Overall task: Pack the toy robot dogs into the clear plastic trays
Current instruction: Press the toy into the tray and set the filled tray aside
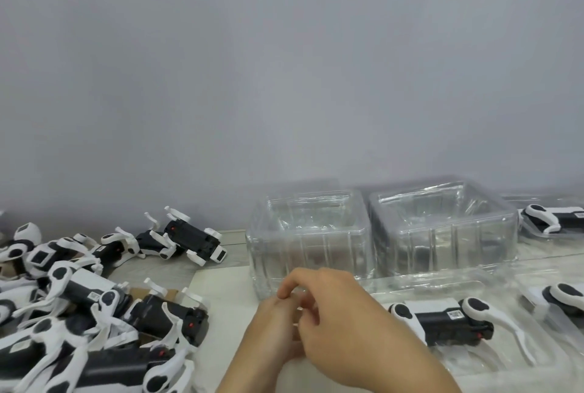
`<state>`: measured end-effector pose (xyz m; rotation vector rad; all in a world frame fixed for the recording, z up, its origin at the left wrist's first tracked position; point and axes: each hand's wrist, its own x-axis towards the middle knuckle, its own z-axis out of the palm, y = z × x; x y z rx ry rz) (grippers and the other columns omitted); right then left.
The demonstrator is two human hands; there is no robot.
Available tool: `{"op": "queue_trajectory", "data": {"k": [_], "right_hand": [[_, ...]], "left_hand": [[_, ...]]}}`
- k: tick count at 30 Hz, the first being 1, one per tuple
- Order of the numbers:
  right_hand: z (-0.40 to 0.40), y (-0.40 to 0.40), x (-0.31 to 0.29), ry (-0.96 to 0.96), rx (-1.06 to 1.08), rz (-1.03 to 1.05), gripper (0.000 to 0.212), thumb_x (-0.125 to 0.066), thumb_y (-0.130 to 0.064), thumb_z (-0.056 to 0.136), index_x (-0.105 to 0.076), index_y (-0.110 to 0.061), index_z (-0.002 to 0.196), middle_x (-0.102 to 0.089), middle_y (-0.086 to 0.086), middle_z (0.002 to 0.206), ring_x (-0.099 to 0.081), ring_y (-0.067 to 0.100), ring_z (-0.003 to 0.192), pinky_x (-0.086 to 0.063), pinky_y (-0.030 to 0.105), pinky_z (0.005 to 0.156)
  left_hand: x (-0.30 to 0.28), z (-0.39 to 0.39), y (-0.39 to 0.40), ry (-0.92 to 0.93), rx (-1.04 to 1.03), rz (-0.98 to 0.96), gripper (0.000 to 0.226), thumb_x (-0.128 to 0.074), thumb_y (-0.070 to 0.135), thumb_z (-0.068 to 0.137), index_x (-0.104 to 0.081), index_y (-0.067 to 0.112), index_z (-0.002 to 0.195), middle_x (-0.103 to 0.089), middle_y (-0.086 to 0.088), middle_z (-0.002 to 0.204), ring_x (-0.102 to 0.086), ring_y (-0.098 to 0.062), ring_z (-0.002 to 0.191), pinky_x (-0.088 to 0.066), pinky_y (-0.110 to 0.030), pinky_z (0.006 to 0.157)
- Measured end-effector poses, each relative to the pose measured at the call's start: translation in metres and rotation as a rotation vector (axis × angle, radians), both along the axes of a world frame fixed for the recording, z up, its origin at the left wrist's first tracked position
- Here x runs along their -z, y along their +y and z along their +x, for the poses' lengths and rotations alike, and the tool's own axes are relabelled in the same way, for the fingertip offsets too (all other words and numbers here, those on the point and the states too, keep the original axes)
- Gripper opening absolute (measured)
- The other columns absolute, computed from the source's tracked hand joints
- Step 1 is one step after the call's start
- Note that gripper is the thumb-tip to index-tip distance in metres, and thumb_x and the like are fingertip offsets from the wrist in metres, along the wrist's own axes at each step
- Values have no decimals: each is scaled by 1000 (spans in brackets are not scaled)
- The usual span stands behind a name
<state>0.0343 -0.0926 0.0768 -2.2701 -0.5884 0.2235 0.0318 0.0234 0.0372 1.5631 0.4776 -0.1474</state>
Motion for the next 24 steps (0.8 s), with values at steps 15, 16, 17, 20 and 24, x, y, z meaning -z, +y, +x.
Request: {"op": "queue_trajectory", "data": {"k": [15,16,17,20,24], "right_hand": [[18,-54,5,100,270,-194,22,-46,-29,97,-53,-41,114,-55,-5,122,-60,3,72,-41,14,58],[19,-58,5,95,291,-204,22,-46,-28,97,-54,-40,114,-55,-4,122,-59,3,71,-39,12,55],[21,-62,6,91,311,-212,22,-46,-27,97,-55,-39,114,-56,-3,122,-58,2,71,-38,12,54],[23,-72,6,77,382,-218,21,-48,-28,97,-56,-37,114,-60,-5,117,-56,0,70,-35,11,48],[26,-77,7,57,442,-228,18,-50,-28,97,-57,-34,112,-61,-7,107,-59,1,74,-37,12,50]], "left_hand": [[-27,-9,45,-415,-318,275,24,-49,-1,96,-68,11,86,-75,3,78,-71,-17,79,-54,-33,72],[-26,-10,46,-419,-331,268,24,-50,-1,96,-68,11,86,-75,3,78,-71,-18,80,-54,-34,72],[-26,-9,46,-419,-338,266,24,-50,-1,96,-68,11,86,-75,3,78,-71,-19,81,-55,-35,73],[-25,-9,46,-424,-332,270,25,-50,-1,96,-68,12,84,-74,3,78,-71,-19,81,-55,-35,73],[-22,-7,46,-429,-325,272,25,-51,-1,94,-68,13,82,-73,4,79,-70,-17,79,-55,-34,72]]}}
